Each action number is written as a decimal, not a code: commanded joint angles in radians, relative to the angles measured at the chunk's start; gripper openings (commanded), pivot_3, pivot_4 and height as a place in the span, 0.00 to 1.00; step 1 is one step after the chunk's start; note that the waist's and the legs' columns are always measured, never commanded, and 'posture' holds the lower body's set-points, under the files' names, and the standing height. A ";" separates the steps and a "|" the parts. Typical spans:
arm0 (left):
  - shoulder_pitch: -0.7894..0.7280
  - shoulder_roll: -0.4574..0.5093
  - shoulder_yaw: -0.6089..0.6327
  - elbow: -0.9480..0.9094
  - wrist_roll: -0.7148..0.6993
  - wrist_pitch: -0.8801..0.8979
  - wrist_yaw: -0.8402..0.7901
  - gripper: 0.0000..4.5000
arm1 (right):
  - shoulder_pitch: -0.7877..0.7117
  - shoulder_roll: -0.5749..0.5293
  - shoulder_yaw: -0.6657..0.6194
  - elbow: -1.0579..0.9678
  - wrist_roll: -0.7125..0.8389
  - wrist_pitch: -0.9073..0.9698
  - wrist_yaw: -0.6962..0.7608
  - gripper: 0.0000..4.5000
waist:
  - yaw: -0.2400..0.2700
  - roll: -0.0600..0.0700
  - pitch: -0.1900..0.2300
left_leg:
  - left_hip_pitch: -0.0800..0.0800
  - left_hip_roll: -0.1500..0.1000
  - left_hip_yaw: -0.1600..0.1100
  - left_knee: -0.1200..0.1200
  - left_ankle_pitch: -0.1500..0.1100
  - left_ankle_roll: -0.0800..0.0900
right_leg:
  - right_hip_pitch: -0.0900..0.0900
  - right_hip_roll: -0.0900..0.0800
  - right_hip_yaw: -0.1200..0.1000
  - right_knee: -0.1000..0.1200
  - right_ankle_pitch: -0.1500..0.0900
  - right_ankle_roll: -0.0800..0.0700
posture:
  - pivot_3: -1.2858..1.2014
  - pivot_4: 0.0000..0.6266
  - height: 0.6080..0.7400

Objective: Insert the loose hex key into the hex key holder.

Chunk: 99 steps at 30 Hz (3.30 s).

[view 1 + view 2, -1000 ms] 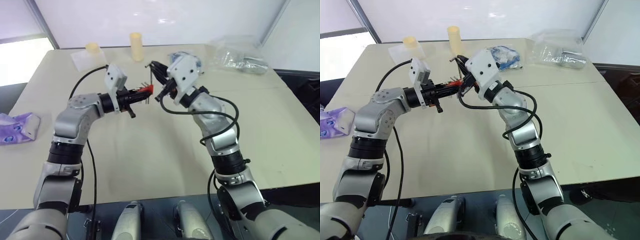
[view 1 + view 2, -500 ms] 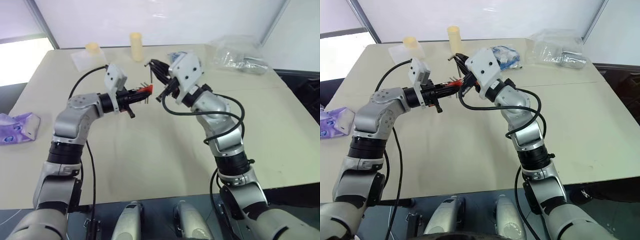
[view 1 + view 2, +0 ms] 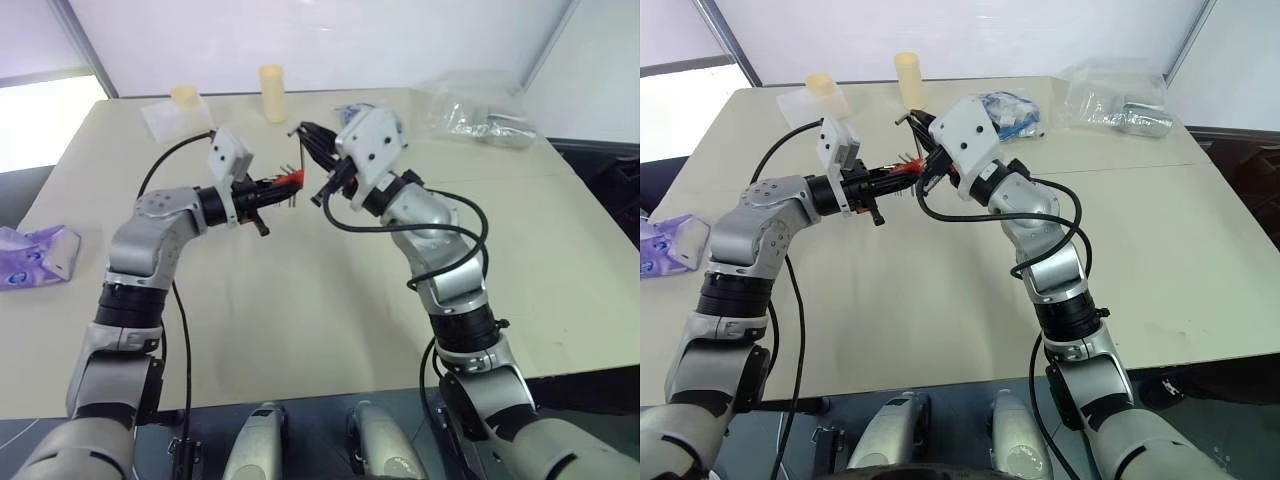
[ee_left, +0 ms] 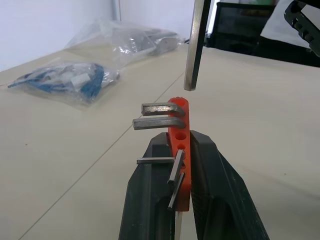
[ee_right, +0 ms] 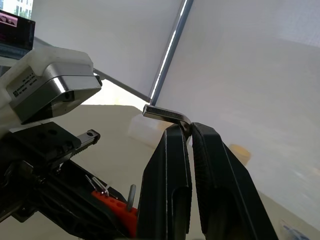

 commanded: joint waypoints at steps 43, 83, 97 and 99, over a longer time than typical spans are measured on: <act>-0.017 -0.010 0.044 -0.046 -0.032 -0.004 0.007 0.00 | -0.018 0.021 0.008 0.031 0.014 -0.035 0.002 0.01 | 0.000 0.000 0.000 | 0.000 0.000 0.000 -0.001 0.000 0.000 | 0.000 0.000 0.000 -0.001 0.000 0.000 | 0.52 0.24 1.00; -0.018 -0.021 0.056 -0.049 -0.025 -0.008 0.022 0.00 | -0.018 0.002 0.008 0.030 0.021 -0.014 0.004 0.08 | 0.000 0.000 0.000 | 0.000 0.000 0.000 -0.002 0.000 0.000 | 0.000 0.000 0.000 -0.002 0.000 0.000 | 0.52 0.24 1.00; -0.018 -0.025 0.058 -0.045 -0.020 -0.015 0.018 0.00 | 0.082 -0.107 -0.012 -0.033 0.025 0.048 0.039 0.86 | 0.003 0.000 0.000 | 0.000 0.000 0.000 -0.004 0.000 0.000 | 0.000 -0.001 0.000 -0.004 0.000 0.000 | 0.52 0.24 1.00; -0.018 -0.028 0.058 -0.044 -0.020 -0.014 0.019 0.00 | 0.093 -0.120 -0.019 -0.048 0.034 0.059 0.042 0.86 | 0.000 0.000 0.000 | 0.000 0.000 0.000 -0.005 0.000 0.000 | 0.000 -0.001 0.000 -0.004 0.000 0.000 | 0.52 0.24 1.00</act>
